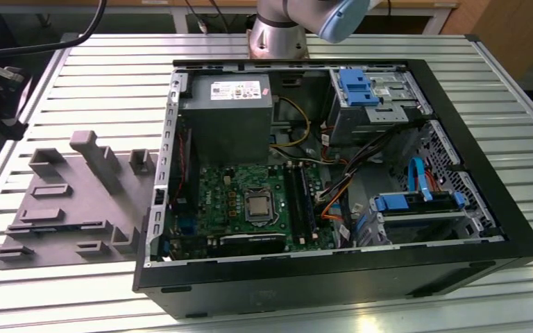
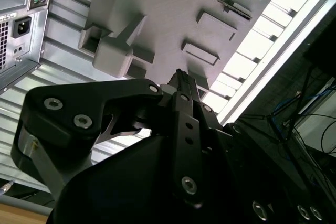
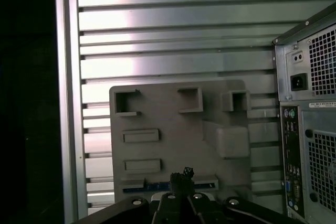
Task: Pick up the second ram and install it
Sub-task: 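Reach for the second ram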
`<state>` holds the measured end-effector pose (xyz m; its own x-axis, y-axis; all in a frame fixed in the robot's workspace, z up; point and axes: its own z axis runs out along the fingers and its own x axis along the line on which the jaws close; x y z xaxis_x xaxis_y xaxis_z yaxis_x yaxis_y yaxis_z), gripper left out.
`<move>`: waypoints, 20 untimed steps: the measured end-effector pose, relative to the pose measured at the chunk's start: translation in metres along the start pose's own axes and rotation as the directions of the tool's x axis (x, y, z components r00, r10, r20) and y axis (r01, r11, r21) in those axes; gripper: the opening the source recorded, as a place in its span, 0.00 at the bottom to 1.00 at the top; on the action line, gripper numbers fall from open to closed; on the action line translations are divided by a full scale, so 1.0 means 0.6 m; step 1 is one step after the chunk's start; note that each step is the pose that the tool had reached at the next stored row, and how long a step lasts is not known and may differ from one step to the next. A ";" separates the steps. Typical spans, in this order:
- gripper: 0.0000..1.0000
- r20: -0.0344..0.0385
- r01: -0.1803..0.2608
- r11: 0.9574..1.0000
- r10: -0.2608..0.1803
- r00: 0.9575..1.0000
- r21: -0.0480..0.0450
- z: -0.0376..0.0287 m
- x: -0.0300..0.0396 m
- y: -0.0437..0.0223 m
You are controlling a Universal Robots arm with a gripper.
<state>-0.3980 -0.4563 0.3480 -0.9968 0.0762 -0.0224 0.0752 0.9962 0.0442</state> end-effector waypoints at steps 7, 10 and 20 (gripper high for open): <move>0.11 0.000 0.000 1.000 0.000 1.000 0.000 0.004 0.004 -0.002; 0.11 0.000 0.000 1.000 0.000 1.000 0.000 0.005 0.006 -0.003; 0.11 -0.001 0.000 1.000 0.000 1.000 0.000 0.010 0.012 -0.005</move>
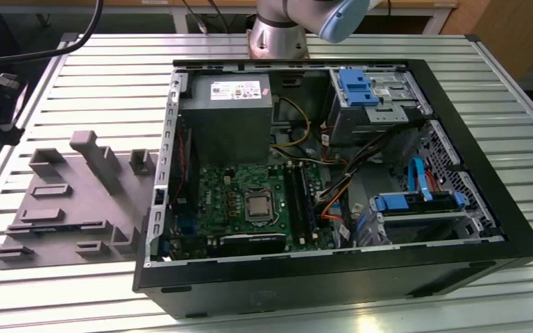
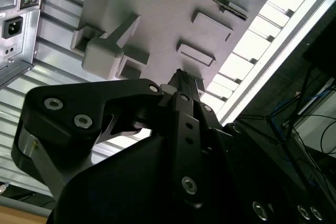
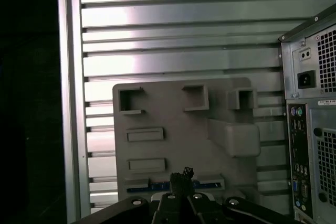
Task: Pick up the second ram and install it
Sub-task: 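Reach for the second ram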
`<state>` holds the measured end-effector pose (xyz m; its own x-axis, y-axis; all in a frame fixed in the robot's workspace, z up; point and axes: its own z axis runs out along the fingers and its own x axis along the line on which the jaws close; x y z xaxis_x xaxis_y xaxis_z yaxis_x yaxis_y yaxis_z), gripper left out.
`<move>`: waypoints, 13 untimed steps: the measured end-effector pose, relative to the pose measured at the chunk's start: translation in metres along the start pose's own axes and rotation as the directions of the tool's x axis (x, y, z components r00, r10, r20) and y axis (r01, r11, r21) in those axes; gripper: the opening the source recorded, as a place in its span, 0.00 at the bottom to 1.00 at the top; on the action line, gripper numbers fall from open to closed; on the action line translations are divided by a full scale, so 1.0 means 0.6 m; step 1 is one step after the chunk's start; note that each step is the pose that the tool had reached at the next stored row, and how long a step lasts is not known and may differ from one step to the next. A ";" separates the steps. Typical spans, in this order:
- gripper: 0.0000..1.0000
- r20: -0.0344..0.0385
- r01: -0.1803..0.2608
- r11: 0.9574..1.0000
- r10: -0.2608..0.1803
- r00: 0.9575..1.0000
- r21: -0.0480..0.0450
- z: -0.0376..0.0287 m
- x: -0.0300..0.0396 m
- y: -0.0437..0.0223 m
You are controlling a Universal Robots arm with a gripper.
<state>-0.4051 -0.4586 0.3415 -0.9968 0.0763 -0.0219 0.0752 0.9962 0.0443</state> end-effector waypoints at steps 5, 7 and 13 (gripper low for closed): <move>0.11 0.000 0.000 1.000 0.000 1.000 0.000 0.002 0.002 -0.001; 0.11 0.000 0.000 1.000 0.000 1.000 0.000 0.002 0.003 -0.001; 0.11 0.000 0.000 1.000 0.000 1.000 0.000 0.004 0.006 -0.003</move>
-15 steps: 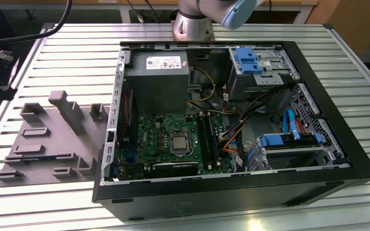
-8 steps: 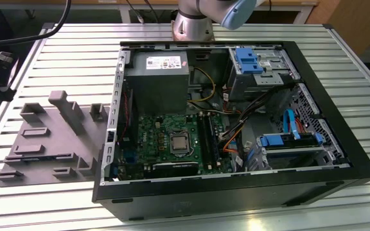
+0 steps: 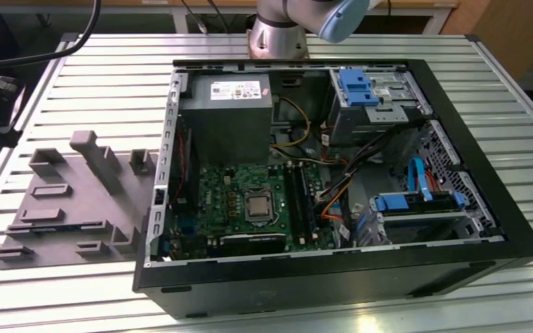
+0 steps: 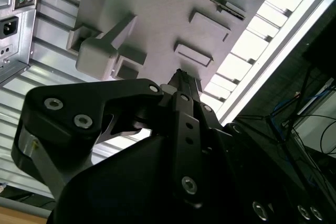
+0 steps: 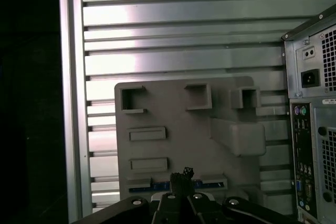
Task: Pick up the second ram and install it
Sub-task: 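Reach for the second ram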
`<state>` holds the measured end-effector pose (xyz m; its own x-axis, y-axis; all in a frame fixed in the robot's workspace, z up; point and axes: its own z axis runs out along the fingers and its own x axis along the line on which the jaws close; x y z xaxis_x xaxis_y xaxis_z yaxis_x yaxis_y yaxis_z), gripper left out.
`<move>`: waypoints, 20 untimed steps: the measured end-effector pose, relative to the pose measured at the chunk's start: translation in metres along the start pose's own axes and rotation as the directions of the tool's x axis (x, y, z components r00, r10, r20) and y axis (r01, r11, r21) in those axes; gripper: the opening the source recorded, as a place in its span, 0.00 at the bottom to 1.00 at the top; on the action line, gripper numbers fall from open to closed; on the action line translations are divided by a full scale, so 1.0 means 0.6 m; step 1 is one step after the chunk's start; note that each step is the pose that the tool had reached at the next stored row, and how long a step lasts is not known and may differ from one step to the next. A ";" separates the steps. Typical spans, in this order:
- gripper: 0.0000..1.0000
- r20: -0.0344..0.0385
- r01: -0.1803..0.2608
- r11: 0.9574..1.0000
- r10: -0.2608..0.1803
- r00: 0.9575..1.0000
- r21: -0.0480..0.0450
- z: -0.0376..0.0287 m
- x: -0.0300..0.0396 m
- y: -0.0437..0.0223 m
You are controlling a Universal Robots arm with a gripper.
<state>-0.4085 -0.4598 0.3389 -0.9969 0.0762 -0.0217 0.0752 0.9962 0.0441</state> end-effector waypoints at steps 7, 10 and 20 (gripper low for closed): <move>0.11 0.000 0.000 1.000 0.000 1.000 0.000 0.002 0.002 -0.001; 0.11 0.000 0.000 1.000 0.000 1.000 0.000 0.002 0.002 -0.001; 0.11 0.000 0.000 1.000 0.000 1.000 0.000 0.005 0.005 -0.002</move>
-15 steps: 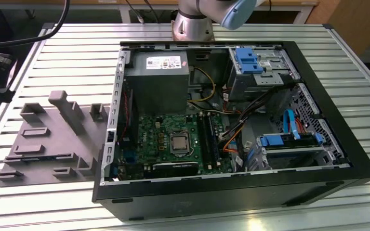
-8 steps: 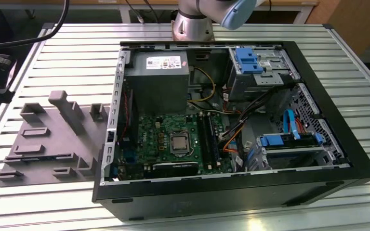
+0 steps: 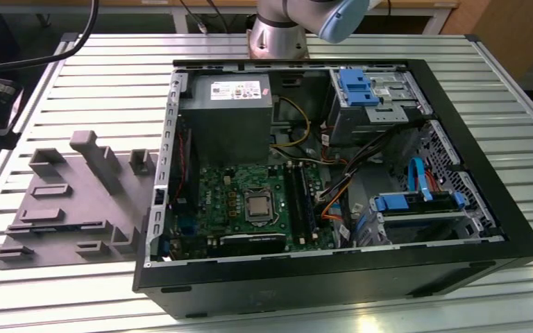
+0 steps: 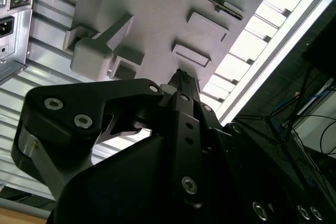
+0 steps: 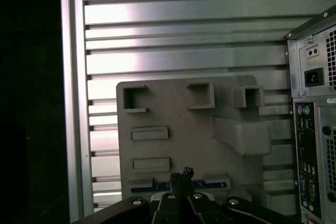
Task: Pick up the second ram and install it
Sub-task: 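Reach for the second ram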
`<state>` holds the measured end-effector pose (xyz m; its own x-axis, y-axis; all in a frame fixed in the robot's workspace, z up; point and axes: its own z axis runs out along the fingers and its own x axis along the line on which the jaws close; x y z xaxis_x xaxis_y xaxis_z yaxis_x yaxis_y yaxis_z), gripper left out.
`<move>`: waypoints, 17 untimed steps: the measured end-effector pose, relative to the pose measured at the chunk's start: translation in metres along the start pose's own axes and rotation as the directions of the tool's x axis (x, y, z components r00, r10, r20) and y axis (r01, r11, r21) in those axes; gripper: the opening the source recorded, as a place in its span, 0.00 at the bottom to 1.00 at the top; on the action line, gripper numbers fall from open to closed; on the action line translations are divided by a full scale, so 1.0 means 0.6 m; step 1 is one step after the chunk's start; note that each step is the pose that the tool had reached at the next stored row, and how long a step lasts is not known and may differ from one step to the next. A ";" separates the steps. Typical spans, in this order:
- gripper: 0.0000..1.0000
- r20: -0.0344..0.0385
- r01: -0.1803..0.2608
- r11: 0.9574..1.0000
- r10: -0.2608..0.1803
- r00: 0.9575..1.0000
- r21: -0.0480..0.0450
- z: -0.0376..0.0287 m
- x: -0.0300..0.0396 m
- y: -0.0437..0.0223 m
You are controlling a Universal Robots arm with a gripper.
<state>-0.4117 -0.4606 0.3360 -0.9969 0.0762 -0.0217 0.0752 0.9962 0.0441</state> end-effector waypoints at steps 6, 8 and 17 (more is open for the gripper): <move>0.11 0.000 0.000 1.000 0.000 1.000 0.000 0.002 0.000 -0.001; 0.11 0.000 0.000 1.000 0.000 1.000 0.000 0.002 0.000 -0.002; 0.11 0.000 0.000 1.000 0.000 1.000 0.000 0.005 0.000 -0.009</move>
<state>-0.4124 -0.4662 0.3330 -0.9969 0.0762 -0.0217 0.0752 0.9962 0.0442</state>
